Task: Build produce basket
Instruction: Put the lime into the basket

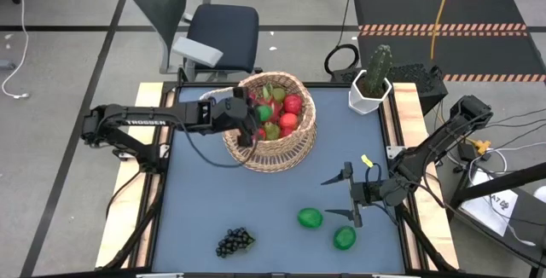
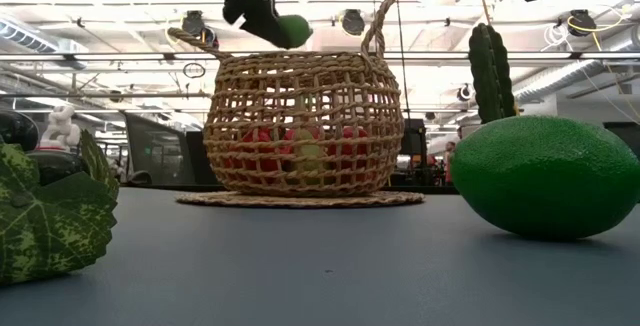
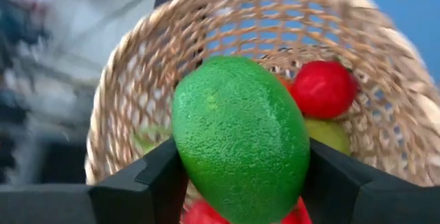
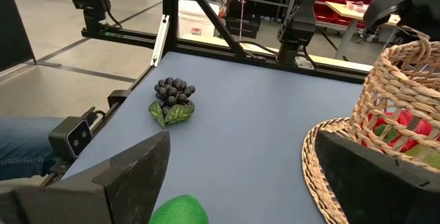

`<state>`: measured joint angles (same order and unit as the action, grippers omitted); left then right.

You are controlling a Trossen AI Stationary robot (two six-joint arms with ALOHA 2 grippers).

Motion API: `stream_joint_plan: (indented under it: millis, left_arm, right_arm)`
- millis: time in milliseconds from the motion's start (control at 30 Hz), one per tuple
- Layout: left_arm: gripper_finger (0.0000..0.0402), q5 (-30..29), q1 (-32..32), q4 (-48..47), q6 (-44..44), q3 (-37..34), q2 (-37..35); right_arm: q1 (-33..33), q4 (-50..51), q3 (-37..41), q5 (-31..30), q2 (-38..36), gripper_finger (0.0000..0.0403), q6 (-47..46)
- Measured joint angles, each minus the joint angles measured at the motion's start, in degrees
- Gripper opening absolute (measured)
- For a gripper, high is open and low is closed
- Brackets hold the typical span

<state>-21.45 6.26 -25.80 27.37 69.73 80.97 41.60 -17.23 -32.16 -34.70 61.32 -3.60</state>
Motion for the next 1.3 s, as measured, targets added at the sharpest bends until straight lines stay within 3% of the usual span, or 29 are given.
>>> stream_joint_plan:
  millis: [333, 633, 900, 1300]
  left_arm:
    - [0.023, -1.17, -3.74, 2.44, 27.78, 0.0, 0.0]
    - [0.023, -1.23, -3.82, 2.46, 33.52, 0.0, 0.0]
    - [0.023, -1.22, -3.82, 2.5, 22.87, 0.0, 0.0]
    - [0.023, -1.21, -3.82, 2.53, -10.76, 0.0, 0.0]
  right_arm:
    - [0.0, 0.26, 0.0, -0.02, 0.0, 0.0359, 0.0]
    - [0.0, 0.85, 0.0, -0.02, 0.0, 0.0359, -0.17]
    - [0.0, 0.85, 0.0, -0.02, 0.0, 0.0359, -0.17]
    - [0.0, 0.85, 0.0, -0.02, 0.0, 0.0359, -0.2]
